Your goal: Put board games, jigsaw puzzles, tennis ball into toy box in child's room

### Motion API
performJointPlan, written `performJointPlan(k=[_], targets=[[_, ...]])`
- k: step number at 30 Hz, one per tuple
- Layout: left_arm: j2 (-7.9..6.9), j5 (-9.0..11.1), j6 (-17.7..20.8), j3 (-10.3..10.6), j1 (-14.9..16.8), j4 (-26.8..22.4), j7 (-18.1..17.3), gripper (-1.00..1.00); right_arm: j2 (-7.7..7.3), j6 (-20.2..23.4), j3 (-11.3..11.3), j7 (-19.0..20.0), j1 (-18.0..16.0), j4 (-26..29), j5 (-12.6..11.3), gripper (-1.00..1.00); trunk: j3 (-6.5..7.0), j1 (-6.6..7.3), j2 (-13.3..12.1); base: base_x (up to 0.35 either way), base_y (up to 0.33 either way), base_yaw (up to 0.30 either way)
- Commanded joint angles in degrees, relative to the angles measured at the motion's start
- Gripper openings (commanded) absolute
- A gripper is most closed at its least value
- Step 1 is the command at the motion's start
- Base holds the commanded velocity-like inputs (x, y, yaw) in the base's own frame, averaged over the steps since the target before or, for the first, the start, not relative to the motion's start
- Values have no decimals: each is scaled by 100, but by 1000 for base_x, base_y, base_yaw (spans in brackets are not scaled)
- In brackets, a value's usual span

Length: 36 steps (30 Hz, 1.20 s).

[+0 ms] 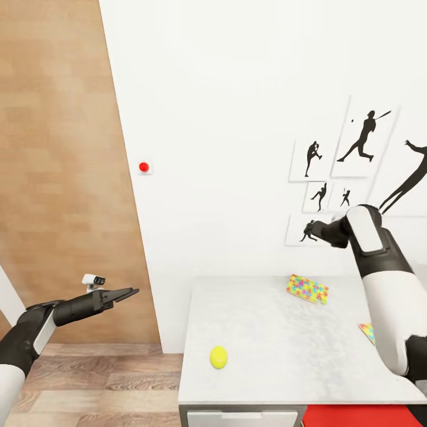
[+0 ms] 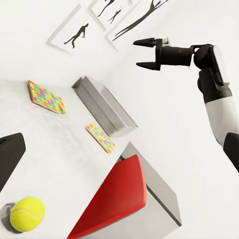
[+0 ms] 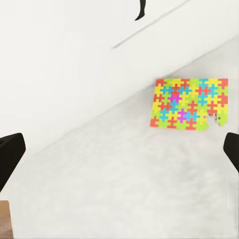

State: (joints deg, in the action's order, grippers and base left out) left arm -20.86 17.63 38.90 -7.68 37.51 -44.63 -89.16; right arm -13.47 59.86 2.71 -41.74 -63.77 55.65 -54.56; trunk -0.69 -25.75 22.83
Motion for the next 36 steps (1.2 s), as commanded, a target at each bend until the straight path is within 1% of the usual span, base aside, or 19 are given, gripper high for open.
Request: performJointPlan(k=[1, 5, 9, 15, 17, 18, 19, 20, 21, 23, 24, 26, 27, 28, 29, 30, 31, 35, 36], targets=[[-6, 2, 67, 2, 2, -1, -24, 100, -6, 14, -109, -56, -105, -149, -56, 100, -8, -3, 8, 0, 0, 0], [-16, 1, 66, 3, 2, -2, -52, 100, -12, 14, -248, -55, -206, -305, -73, 100, -8, -3, 8, 0, 0, 0], [-21, -5, 65, -1, 2, -2, -84, 100, -14, 14, -326, -54, -247, -391, -203, 100, -8, -3, 8, 0, 0, 0], [-13, 0, 80, 8, 2, -62, -84, 100, -15, 14, -383, -54, -244, -425, -686, 100, -8, -3, 8, 7, -7, 0], [2, -1, 122, 26, 2, -218, -84, 100, -16, 14, -471, -54, -247, -426, -810, 100, -8, -3, 8, 4, -4, 0], [14, -12, 212, 26, 4, -371, -84, 100, -16, 14, -566, -54, -248, -425, -859, 100, -8, -3, 8, 2, -2, 0], [26, -24, 398, 24, 23, -557, -84, 100, -12, 14, -681, -50, -249, -424, -901, 100, -8, -3, 8, 1, -1, 0], [34, -31, 526, 25, 33, -662, -84, 100, -11, 14, -736, -49, -249, -424, -925, 100, -8, -3, 8, 1, -1, 0], [61, -44, 825, 38, 50, -907, -84, 100, -10, 14, -831, -48, -249, -424, -982, 100, -8, -3, 8, 0, 0, 0], [121, -58, 1128, 75, 66, -1198, -84, 100, -9, 14, -894, -47, -248, -424, -1064, 100, -8, -3, 8, 0, 0, 0], [223, -74, 1393, 137, 80, -1523, 56, 100, -11, 14, -932, -46, -247, -424, -1172, 100, -8, -3, 8, 0, 0, 0], [351, -102, 1596, 211, 95, -1824, 303, 100, -15, 14, -957, -47, -245, -424, -1298, 100, -8, -3, 8, 0, 0, 0], [486, -132, 1741, 281, 119, -2073, 596, 100, -18, 14, -972, -50, -243, -424, -1427, 100, -8, -3, 8, 0, 0, 0], [557, -143, 1796, 310, 141, -2165, 753, 100, -19, 14, -978, -50, -245, -424, -1486, 100, -8, -3, 8, 0, 0, 0], [704, -158, 1884, 356, 211, -2298, 1070, 100, -21, 14, -986, -51, -243, -424, -1581, 100, -8, -3, 8, 0, 0, 0], [782, -163, 1917, 375, 257, -2345, 1220, 100, -22, 14, -989, -52, -243, -424, -1615, 100, -8, -3, 8, 0, 0, 0], [941, -172, 1965, 402, 349, -2411, 1490, 100, -25, 14, -993, -51, -242, -419, -1666, 100, -8, -3, 8, 0, 0, 0], [1207, -182, 2007, 433, 466, -2473, 1885, 100, -92, 14, -1001, -48, -242, -409, -1721, 100, -8, -3, 8, 0, 0, 0], [1291, -186, 2012, 448, 495, -2493, 1999, 100, -151, 14, -1004, -47, -241, -402, -1735, 100, -8, -3, 8, 0, 0, 0]])
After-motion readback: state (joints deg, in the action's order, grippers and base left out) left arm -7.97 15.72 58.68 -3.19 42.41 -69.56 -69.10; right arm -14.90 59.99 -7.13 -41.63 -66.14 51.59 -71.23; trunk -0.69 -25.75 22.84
